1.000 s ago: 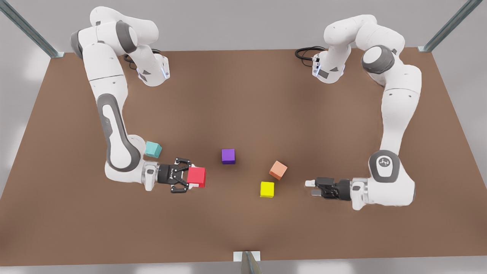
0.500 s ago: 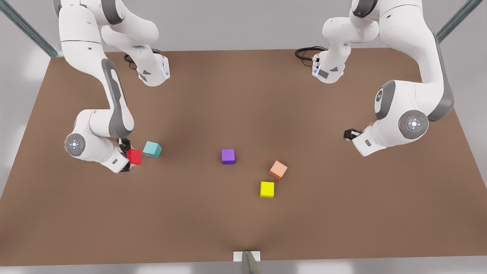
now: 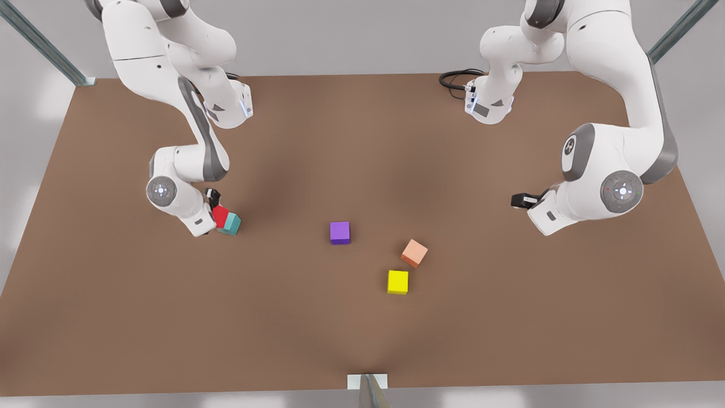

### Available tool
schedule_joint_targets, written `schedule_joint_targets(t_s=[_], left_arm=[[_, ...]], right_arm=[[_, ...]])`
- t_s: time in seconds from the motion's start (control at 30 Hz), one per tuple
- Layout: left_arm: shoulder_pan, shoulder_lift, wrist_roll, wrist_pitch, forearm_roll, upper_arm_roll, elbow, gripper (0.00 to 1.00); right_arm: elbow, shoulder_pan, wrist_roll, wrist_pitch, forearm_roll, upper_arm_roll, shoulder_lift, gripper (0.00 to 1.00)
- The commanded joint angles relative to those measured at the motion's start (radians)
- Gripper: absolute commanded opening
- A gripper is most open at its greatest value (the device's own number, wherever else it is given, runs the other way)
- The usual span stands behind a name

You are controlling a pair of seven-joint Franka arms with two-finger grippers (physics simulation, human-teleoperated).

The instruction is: Pick up red wooden cube and pass to hand red wooden cube and place in blue wooden cube

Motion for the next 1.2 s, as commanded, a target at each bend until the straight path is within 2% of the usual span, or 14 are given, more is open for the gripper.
schedule_joint_targets(t_s=[0.0, 0.33, 0.37, 0.4, 0.83, 1.0, 1.07, 1.1, 1.17], left_arm=[[0.0, 0.001, -0.033, -0.003, 0.0, 0.0, 0.0, 1.0], [0.0, 0.004, -0.033, -0.002, 0.0, 0.0, 0.002, 1.0], [0.0, 0.008, -0.035, 0.0, 0.001, 0.0, 0.002, 1.0], [0.0, 0.01, -0.033, 0.0, 0.0, 0.0, 0.002, 1.0], [0.002, 0.011, -0.033, -0.002, 0.002, 0.001, 0.002, 1.0], [0.002, 0.011, -0.035, -0.002, 0.003, 0.001, 0.002, 1.0], [0.002, 0.011, -0.035, -0.002, 0.002, 0.001, 0.002, 1.0], [0.002, 0.011, -0.035, -0.002, 0.002, 0.001, 0.002, 1.0], [0.0, 0.01, -0.035, -0.003, 0.003, 0.001, 0.002, 1.0]], right_arm=[[-0.016, 0.011, 0.309, 0.068, -0.002, -0.001, -0.004, 0.72], [-0.068, 0.011, 0.309, 0.136, -0.002, 0.0, 0.002, 0.74], [-0.07, 0.012, 0.309, 0.137, -0.002, 0.0, 0.004, 0.77], [-0.07, 0.011, 0.311, 0.139, -0.002, 0.0, 0.004, 1.0], [-0.05, 0.011, 0.304, 0.102, -0.001, 0.002, -0.024, 1.0], [0.033, 0.012, 0.301, -0.09, 0.03, 0.008, -0.093, 1.0], [0.148, 0.012, 0.344, -0.237, 0.078, 0.008, -0.092, 1.0], [0.24, 0.009, 0.445, -0.347, 0.102, 0.006, -0.069, 1.0], [0.357, -0.002, 0.701, -0.444, 0.117, 0.0, -0.015, 1.0]])
